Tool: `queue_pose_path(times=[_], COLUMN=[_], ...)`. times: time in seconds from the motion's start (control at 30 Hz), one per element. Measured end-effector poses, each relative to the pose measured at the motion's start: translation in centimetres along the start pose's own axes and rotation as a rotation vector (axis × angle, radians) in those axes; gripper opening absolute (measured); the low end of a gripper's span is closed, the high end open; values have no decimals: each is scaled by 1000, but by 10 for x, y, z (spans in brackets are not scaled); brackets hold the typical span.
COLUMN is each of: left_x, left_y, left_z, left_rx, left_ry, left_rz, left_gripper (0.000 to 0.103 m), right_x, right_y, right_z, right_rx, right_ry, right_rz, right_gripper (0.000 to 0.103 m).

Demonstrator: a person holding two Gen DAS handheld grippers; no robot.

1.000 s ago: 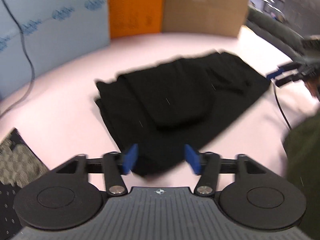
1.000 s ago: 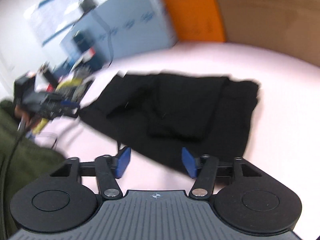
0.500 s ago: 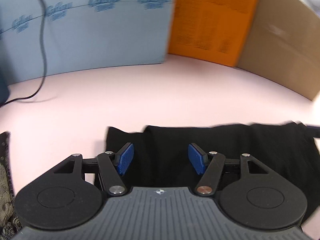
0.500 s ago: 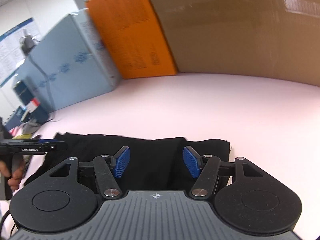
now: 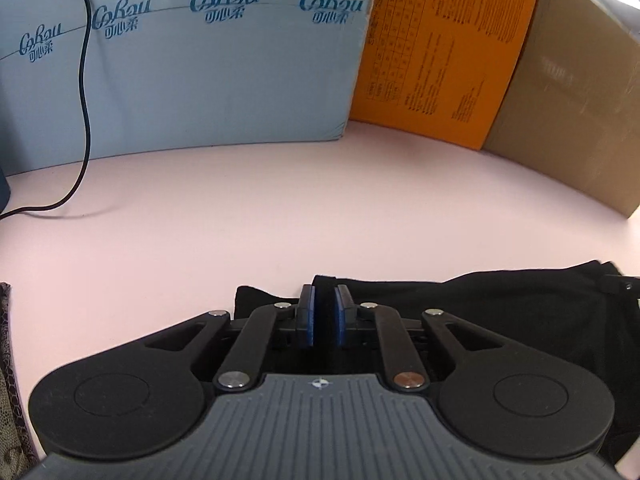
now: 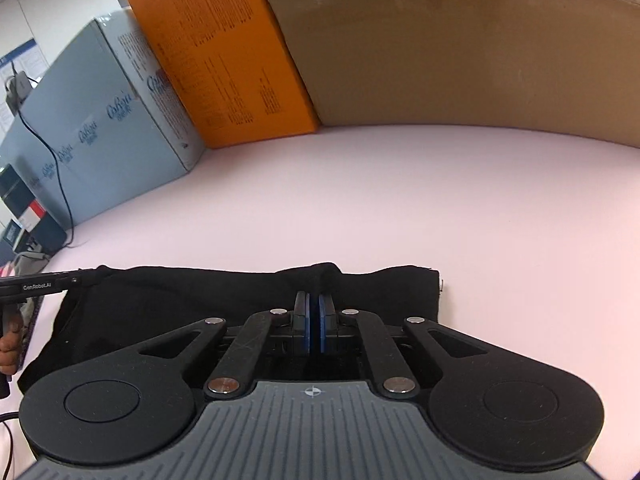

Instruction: Fold clothes

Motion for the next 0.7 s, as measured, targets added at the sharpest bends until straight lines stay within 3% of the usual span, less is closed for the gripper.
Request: queue_pose_path(times=[0.07, 0.13, 0.23, 0.37, 0.43, 0.5, 0.57, 0.6, 0.63, 0.67, 0.7], left_x=[-11, -27, -58, -88, -91, -88, -79, -74, -70, -66, -69], left_y=[-1, -8, -28, -69, -85, -98, -105, -106, -106, -105, -102], left_z=[-2, -7, -13, 1, 14, 28, 39, 42, 42, 42, 40], left_rx=[9, 16, 65, 223, 310, 383, 423, 425, 416, 407, 391], left_ry=[-7, 16, -56, -150, -171, -167, -136, -120, -113, -106, -114], left_rz=[18, 44, 84, 74, 63, 48, 29, 17, 5, -6, 14], left_gripper=[22, 41, 50, 60, 68, 69, 67, 51, 20, 10, 8], right_x=[-12, -25, -48, -57, -57, -56, -52, -50, -48, -49, -52], right_y=[-5, -10, -31, -65, -78, -84, -84, -84, -84, -82, -81], right_z=[0, 0, -2, -4, -7, -11, -16, -19, -22, -23, -24], right_rx=[-5, -10, -18, 20, 17, 19, 1, -9, -19, -16, -11], right_ry=[20, 42, 90, 148, 150, 153, 142, 135, 129, 142, 159], right_rz=[10, 20, -6, -83, -98, -89, -80, -76, -72, -59, -44], right_gripper=[7, 14, 20, 26, 34, 38, 37, 35, 16, 8, 8])
Point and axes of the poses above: each gripper's, at about its wrist camera, not at the fingertips, and x roughly the way its jaws point, z to its right, y to its top, the point moved 2 cm from there along x, roughly the way its jaws point, and after that the axes turned 10 degrees about -z, right-handed, at the moved point
